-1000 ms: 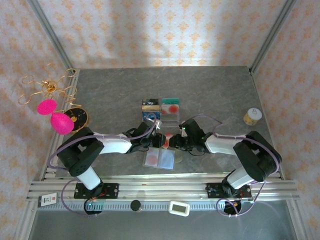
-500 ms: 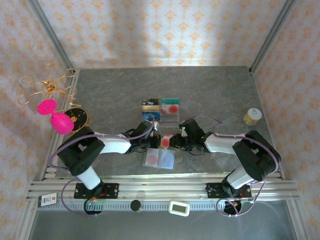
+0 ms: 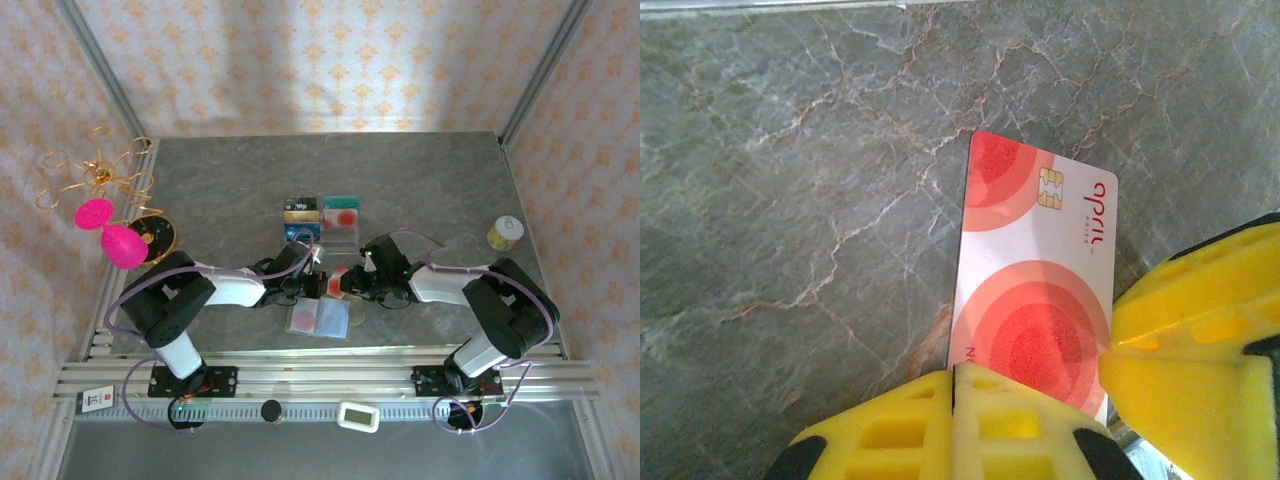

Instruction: Take the credit cards out of the card holder

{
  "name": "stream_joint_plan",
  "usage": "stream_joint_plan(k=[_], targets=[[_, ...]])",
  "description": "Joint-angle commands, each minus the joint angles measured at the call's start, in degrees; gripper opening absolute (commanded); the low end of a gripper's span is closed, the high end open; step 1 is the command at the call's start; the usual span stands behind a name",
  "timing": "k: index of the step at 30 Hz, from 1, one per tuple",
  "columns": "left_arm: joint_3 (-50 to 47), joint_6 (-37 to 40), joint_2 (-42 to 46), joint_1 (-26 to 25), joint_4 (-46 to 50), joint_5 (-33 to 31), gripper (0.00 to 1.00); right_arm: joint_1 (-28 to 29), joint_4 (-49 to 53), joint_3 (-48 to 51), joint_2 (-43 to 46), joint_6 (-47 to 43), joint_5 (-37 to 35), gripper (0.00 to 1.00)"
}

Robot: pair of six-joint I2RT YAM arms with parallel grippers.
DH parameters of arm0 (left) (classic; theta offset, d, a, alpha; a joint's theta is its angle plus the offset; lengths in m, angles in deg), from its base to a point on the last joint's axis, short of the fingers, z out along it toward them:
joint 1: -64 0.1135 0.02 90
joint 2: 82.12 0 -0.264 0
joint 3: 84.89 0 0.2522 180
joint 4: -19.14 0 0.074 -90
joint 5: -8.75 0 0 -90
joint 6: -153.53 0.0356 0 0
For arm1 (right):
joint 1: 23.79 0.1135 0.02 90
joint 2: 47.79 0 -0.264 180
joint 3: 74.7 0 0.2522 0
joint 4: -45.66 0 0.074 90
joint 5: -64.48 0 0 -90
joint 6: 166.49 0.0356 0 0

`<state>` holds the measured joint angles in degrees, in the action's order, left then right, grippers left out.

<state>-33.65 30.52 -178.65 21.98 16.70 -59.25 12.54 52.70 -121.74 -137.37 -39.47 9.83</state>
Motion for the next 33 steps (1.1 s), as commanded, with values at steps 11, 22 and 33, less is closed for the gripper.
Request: stream_joint_plan(k=[11,22,33], targets=[[0.63,0.84,-3.04,-1.54,4.51,1.13,0.00,2.25,-13.41,-1.81,-4.31,0.14,-2.08,0.00],[-1.87,-3.71,8.75,-0.14,-1.85,0.16,0.41,2.25,0.21,-2.91,3.28,-8.45,-8.52,0.00],[-7.90,-4.69,18.55,4.86,-6.96,1.53,0.58,2.24,12.35,-8.34,8.45,-17.71,-12.33,0.00]])
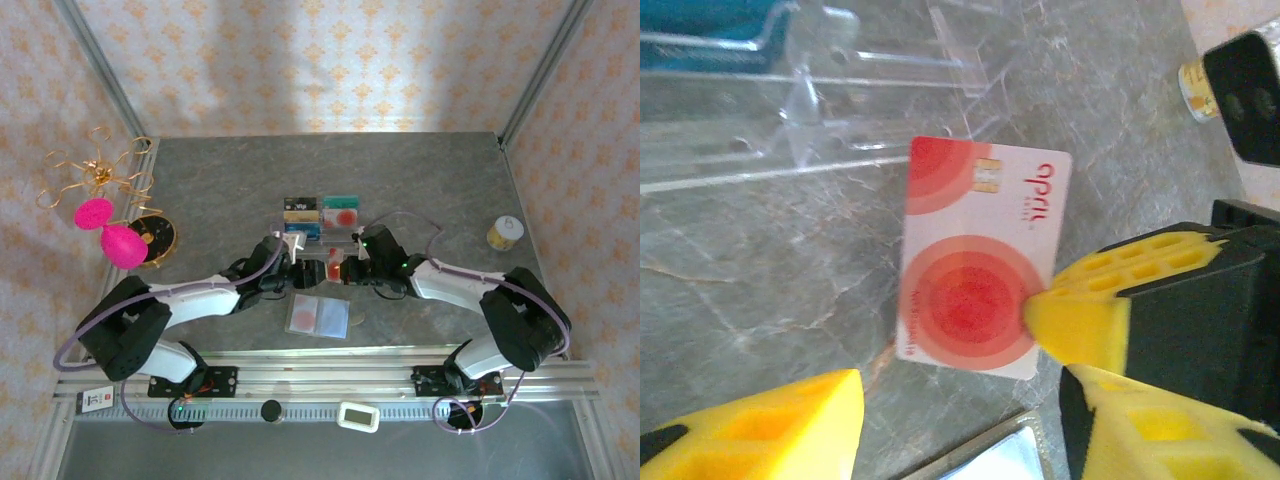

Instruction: Take the credit cards out of the card holder

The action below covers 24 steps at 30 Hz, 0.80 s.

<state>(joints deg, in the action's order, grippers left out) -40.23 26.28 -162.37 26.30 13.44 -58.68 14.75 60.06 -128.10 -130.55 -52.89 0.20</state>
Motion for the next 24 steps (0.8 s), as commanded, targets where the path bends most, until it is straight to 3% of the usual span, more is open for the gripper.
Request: stream_joint_plan(k=[1,10,17,24], targets=[[-2.11,-0.58,2.78,0.72,-4.63,1.28,0.59,-0.01,6.02,-2.60,1.64,-4.97,-2.54,0.00],[-7.49,-2.88,7.31,2.82,-8.70,3.56,0.64,0.11,10.02,-3.19,5.59,-6.41,6.51,0.00],[-15.78,-7.63,11.22,2.89,-24.54,7.03,0.72,0.35,8.38,-2.28,12.22,-5.90,17.94,0.00],[-19.64,-9.41,15.27,2.89,-34.79,9.00,0.72,1.84,7.02,-4.55,14.11,-6.08,21.90,0.00]])
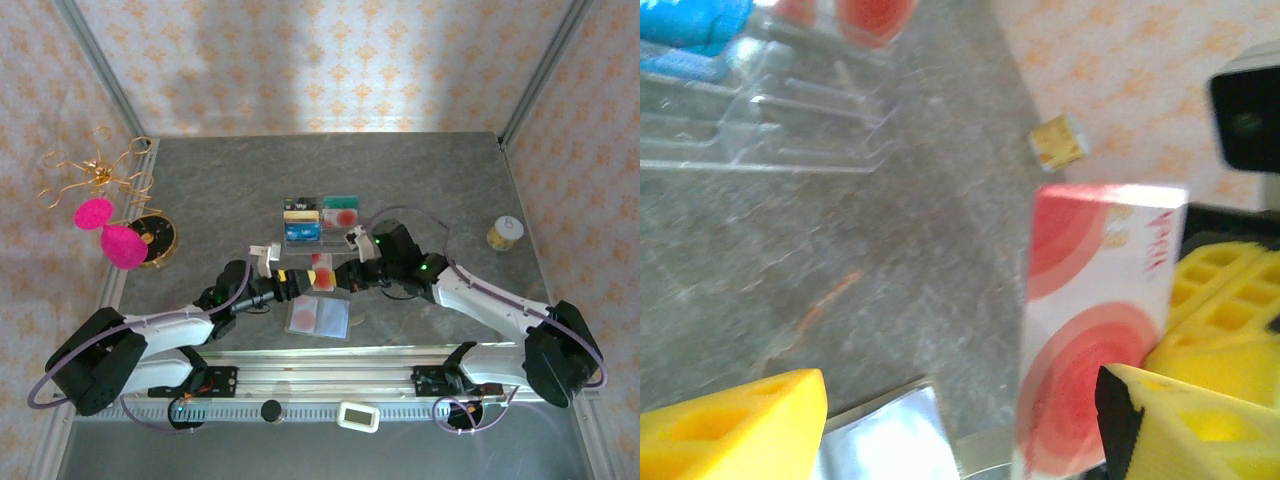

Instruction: Take the credit cards out of the card holder

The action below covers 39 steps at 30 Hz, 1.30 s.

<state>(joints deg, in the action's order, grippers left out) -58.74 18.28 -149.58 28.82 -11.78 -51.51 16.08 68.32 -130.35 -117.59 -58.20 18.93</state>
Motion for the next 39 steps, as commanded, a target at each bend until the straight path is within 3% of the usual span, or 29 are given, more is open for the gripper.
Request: stream_joint_plan(k=[1,5,11,14,18,20,22,24,30,33,37,38,39], targets=[[-1.53,-1.42,3.49,0.46,-9.98,1.73,0.73,0.62,-1.35,-2.48,1.16,-0.63,3.53,0.00],[-1.92,-1.15,5.08,0.46,-9.75,2.11,0.71,1.80,-2.68,-3.24,1.42,-0.32,4.69,0.00],[-3.22,-3.23,4.98,0.42,-15.53,3.89,0.54,2.92,-5.96,-3.22,0.81,1.27,5.81,0.00],[-4.37,-4.43,5.12,0.46,-19.52,4.67,0.39,3.01,-6.59,-3.48,0.29,1.51,6.09,0.00],[-5.76,-4.93,6.30,0.42,-21.57,4.45,0.11,3.01,-6.87,-3.92,-0.06,1.33,5.52,0.01],[-5.95,-5.08,6.83,0.41,-22.19,4.38,0.00,3.01,-7.20,-4.16,0.20,1.28,4.48,0.18],[-6.20,-5.17,7.96,0.46,-22.77,4.25,0.00,3.01,-9.01,-3.50,1.21,1.83,3.20,0.33],[-6.75,-5.45,9.21,0.40,-24.01,4.23,0.00,3.01,-11.02,-2.74,1.77,2.80,2.03,0.42],[-6.32,-5.67,10.79,0.42,-23.92,5.11,0.00,3.01,-19.81,-1.59,0.60,5.58,6.35,0.45],[-5.88,-5.82,10.37,0.43,-23.32,5.07,0.00,3.03,-23.14,-2.05,-0.60,6.62,9.58,0.36],[-4.64,-5.69,10.74,0.46,-20.64,4.22,0.00,3.01,-18.64,-4.55,-2.07,3.50,8.02,0.01],[-4.33,-5.57,11.05,0.44,-19.52,3.91,0.09,2.94,-16.64,-5.30,-2.33,1.97,6.91,0.00],[-4.04,-5.46,11.73,0.42,-17.98,3.30,0.29,2.65,-12.98,-7.04,-2.71,-0.38,4.64,0.00]])
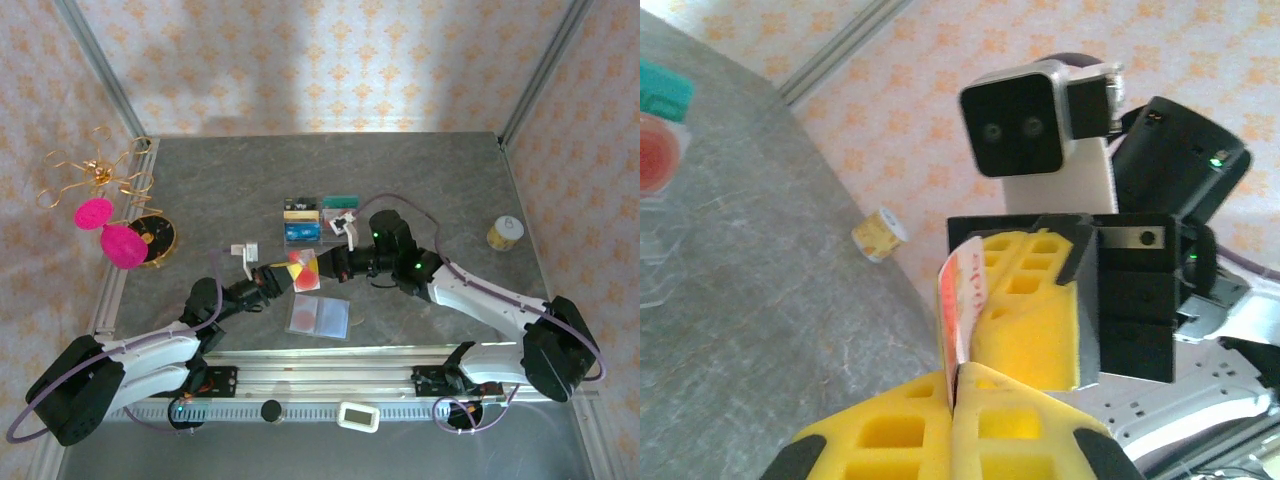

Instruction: Take the credit cards out of the card holder

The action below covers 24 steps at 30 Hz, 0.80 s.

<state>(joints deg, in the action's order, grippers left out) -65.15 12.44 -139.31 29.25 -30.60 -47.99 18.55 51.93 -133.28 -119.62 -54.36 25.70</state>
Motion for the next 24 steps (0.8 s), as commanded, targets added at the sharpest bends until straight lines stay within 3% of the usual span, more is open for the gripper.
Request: stream_joint_plan(k=[1,4,7,11,17,24], targets=[[2.66,0.66,2.43,0.02,3.19,-1.18,0.50,-0.62,8.66,-6.75,-1.50,-7.30,-4.25,0.00],[3.46,2.42,6.08,0.02,11.19,-3.85,0.98,-6.93,19.57,-13.17,-3.94,-15.48,-7.32,0.00],[4.91,3.73,10.71,0.02,18.87,-7.14,0.99,-11.36,26.98,-18.70,-6.80,-22.79,-14.19,0.00],[7.89,5.33,16.19,0.03,29.45,-12.52,0.99,-11.58,36.12,-27.95,-12.08,-35.40,-20.10,0.00],[11.29,8.61,18.69,0.02,39.30,-15.26,0.99,-11.59,40.89,-38.20,-17.31,-51.86,-19.20,0.00],[14.56,12.38,18.39,0.02,47.81,-23.09,0.99,-11.59,57.46,-58.93,-30.35,-67.22,-21.23,0.00]])
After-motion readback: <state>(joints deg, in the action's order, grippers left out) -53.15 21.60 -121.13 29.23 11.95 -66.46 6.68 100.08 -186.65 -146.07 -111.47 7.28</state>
